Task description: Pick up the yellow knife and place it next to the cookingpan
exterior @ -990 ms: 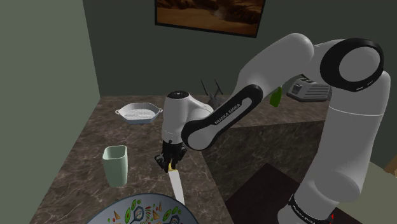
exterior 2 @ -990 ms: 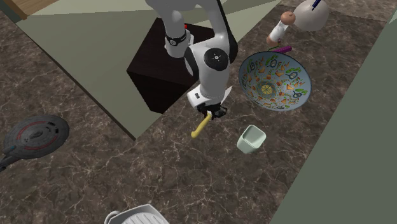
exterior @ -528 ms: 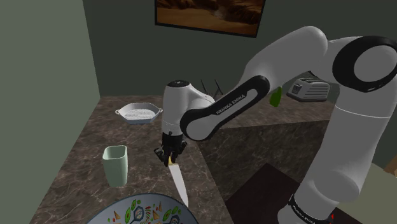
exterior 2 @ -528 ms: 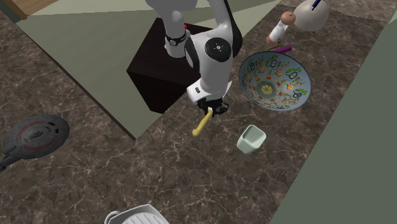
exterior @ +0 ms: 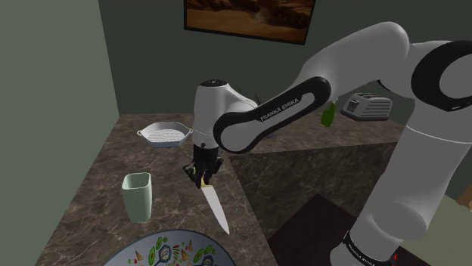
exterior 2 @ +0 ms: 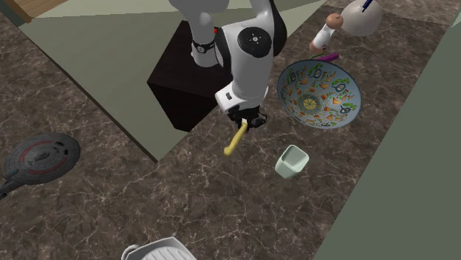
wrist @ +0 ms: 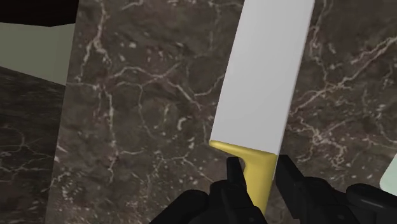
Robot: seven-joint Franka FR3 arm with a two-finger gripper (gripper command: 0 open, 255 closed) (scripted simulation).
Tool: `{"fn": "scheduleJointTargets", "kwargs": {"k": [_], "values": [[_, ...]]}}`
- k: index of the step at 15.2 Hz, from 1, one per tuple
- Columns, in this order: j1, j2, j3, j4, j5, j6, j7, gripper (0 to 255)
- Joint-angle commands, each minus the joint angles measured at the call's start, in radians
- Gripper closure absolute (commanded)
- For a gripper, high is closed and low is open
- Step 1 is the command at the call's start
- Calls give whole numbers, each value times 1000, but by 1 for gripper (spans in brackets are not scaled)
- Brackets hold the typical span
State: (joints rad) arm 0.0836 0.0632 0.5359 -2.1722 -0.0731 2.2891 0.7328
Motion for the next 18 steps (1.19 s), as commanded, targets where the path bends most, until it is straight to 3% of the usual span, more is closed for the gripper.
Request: {"fn": "scheduleJointTargets", "kwargs": {"k": [1, 3, 9, 18], "values": [[-1, -18, 2, 12, 14, -28, -9, 255], [-2, -28, 2, 21, 21, -45, -14, 255], [-70, 33, -62, 92, 0, -59, -137, 255], [-157, 176, -143, 278, -41, -108, -296, 255]]}}
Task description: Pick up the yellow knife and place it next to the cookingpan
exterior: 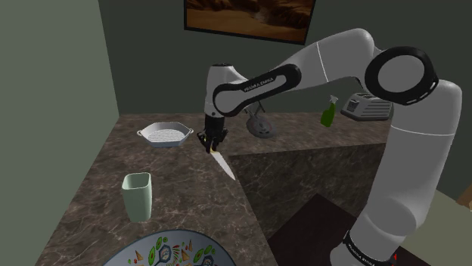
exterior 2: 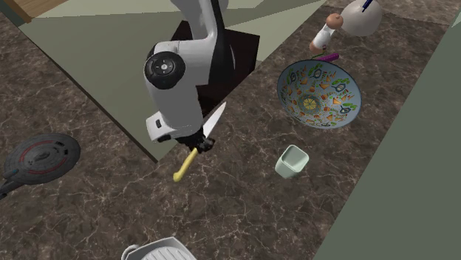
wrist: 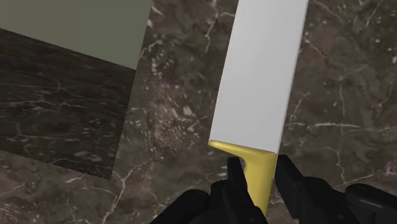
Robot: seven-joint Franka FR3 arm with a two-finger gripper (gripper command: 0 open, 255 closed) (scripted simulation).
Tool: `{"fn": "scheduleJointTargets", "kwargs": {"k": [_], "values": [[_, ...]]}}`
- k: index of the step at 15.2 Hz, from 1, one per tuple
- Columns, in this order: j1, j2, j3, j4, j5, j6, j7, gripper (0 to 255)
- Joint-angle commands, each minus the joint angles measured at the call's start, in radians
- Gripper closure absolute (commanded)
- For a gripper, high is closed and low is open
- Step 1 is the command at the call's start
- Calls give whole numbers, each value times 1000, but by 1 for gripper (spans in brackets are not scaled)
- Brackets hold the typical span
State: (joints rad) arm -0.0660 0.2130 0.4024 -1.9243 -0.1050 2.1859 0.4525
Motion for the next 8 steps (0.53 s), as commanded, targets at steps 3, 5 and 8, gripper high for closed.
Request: {"fn": "scheduleJointTargets", "kwargs": {"k": [3, 5, 8], "values": [[-32, 87, -33, 115, -22, -31, -64, 255], [-46, 131, -47, 179, -30, -52, -95, 255], [-65, 204, -67, 287, -42, -90, -141, 255]]}}
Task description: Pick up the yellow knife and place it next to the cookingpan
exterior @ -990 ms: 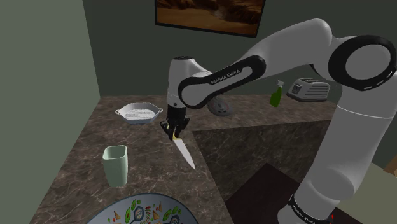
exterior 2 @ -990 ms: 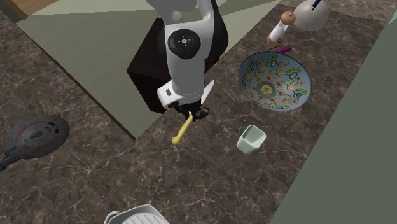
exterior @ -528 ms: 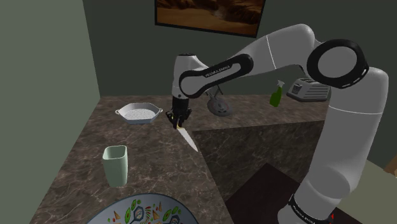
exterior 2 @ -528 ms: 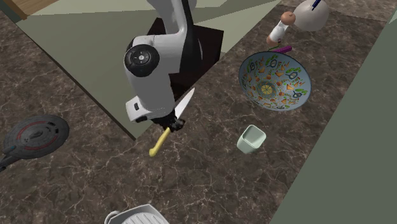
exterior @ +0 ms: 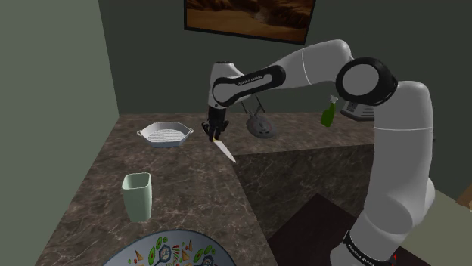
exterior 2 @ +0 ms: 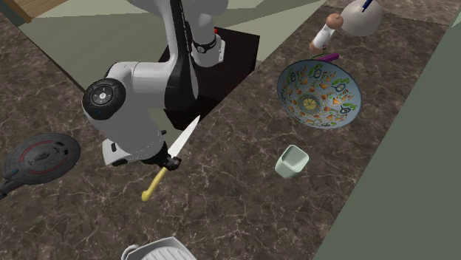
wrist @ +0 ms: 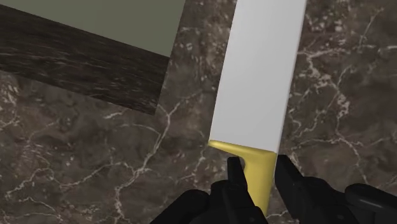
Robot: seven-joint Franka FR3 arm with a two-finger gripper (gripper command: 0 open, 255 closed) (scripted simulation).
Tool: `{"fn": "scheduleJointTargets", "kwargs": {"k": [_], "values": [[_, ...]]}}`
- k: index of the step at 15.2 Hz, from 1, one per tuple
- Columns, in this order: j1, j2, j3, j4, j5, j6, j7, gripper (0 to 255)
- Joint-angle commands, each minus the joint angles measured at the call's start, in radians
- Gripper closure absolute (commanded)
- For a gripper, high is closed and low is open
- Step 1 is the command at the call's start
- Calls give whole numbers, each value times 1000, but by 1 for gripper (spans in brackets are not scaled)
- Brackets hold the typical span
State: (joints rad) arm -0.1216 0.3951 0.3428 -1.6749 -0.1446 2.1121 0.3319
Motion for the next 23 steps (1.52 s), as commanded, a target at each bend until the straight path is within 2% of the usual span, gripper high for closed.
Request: {"fn": "scheduleJointTargets", "kwargs": {"k": [1, 5, 9, 12, 13, 23], "values": [[-14, 48, -13, 77, -6, -30, -35, 255], [-31, 164, -37, 261, -20, -98, -94, 255], [-36, 309, -60, 503, -33, -194, -154, 255], [-25, 465, -79, 776, -43, -307, -204, 255], [-7, 576, -89, 976, -48, -393, -231, 255], [-29, 555, -90, 801, -50, -242, -220, 255]]}}
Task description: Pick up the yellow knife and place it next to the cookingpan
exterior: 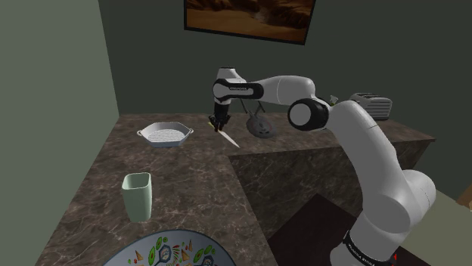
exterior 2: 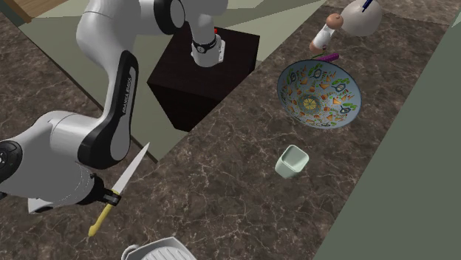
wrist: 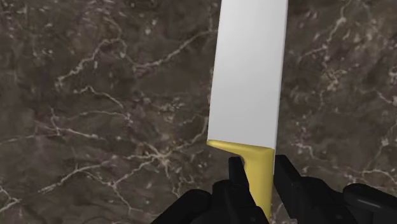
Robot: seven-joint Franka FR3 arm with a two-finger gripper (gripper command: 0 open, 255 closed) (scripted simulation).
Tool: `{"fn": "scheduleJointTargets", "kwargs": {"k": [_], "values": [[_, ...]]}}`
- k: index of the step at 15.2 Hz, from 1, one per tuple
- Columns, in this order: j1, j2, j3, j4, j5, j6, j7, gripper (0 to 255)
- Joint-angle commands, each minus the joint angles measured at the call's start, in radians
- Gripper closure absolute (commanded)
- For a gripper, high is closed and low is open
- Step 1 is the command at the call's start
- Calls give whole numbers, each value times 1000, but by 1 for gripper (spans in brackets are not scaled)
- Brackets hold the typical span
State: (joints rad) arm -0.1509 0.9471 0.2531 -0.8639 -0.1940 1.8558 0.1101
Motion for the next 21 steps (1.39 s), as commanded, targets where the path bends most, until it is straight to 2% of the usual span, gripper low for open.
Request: {"fn": "scheduleJointTargets", "kwargs": {"k": [1, 9, 17, 18, 21], "values": [[-1, 5, -1, -21, -2, 26, 3, 255], [-6, 32, -5, -84, -8, 115, 8, 255], [-6, 32, -5, -84, -8, 115, 8, 255], [-6, 32, -5, -84, -8, 115, 8, 0], [-6, 32, -5, -84, -8, 115, 8, 0]]}}
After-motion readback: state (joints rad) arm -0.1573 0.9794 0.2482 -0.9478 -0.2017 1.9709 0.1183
